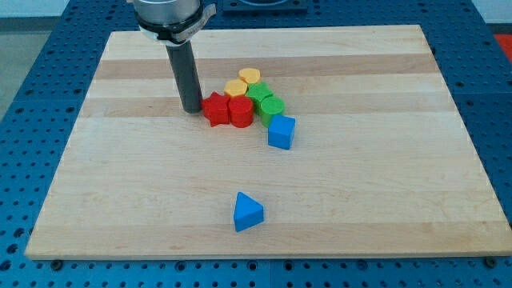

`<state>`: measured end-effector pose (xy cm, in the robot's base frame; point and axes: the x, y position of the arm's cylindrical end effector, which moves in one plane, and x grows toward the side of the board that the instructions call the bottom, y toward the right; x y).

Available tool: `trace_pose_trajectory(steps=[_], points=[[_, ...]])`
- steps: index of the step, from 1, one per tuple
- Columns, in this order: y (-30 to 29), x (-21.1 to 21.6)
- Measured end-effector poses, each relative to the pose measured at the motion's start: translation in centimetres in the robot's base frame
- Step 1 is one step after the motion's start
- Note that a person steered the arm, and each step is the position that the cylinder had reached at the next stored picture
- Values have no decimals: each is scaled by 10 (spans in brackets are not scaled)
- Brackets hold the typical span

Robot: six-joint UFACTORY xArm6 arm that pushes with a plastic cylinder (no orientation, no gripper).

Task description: Move the red star to the left of the red circle

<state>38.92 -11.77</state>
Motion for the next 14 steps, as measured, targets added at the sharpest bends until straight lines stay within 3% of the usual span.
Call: trace_pose_trajectory(steps=[9, 14], points=[[-11, 11], [14, 5]])
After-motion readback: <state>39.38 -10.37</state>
